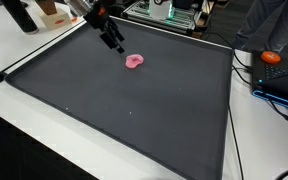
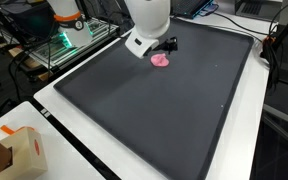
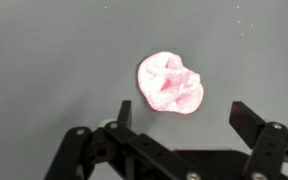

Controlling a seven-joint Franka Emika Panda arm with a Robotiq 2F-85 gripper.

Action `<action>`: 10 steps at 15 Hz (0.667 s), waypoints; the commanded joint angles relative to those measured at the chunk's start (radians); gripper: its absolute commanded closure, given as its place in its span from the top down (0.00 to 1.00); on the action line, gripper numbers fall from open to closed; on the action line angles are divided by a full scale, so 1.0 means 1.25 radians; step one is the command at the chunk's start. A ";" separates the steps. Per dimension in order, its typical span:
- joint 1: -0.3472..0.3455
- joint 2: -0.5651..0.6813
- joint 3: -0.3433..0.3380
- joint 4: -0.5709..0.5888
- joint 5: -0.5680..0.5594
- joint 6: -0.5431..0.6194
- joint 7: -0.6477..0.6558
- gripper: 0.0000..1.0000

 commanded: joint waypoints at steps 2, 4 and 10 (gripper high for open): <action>0.047 -0.100 0.003 -0.055 -0.084 0.041 0.017 1.00; 0.069 -0.133 0.007 -0.060 -0.141 0.048 0.035 1.00; 0.119 -0.201 0.031 -0.075 -0.350 0.062 0.067 1.00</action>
